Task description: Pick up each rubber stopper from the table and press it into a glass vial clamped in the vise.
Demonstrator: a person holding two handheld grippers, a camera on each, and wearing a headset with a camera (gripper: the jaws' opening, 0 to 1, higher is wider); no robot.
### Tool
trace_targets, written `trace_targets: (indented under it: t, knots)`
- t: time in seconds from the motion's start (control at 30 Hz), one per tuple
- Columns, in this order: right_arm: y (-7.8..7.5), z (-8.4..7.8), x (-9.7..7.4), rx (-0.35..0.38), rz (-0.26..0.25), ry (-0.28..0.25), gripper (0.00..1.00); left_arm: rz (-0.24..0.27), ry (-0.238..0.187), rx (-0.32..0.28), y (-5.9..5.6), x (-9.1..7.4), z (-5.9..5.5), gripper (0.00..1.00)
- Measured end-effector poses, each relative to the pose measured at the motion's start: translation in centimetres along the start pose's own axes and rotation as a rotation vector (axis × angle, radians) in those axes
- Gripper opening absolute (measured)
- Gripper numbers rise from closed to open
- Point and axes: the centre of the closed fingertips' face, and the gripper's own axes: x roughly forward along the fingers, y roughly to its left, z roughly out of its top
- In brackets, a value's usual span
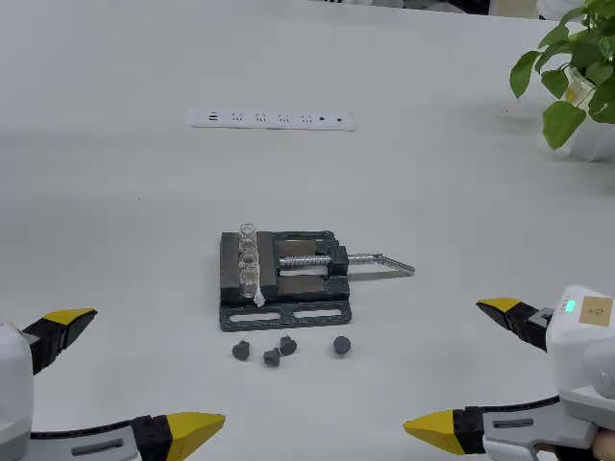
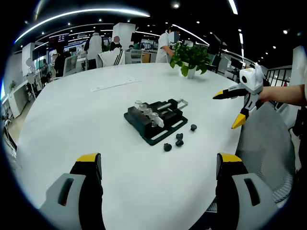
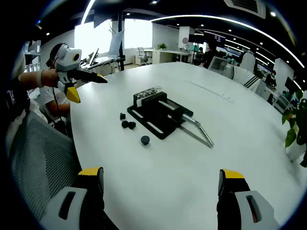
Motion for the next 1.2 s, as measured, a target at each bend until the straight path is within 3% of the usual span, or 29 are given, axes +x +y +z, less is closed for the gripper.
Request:
trace_targets:
  t: [0.4,1.2]
  knots:
    - [-0.4,0.6,-0.3,0.011,-0.01,-0.011,0.97,-0.006,-0.006,-0.006,-0.8,-0.1,1.3,0.99]
    - [-1.2,1.2,-0.2,-0.064,0.001,0.019,0.97,-0.006,-0.001,-0.004,-0.6,0.1,0.8,0.99]
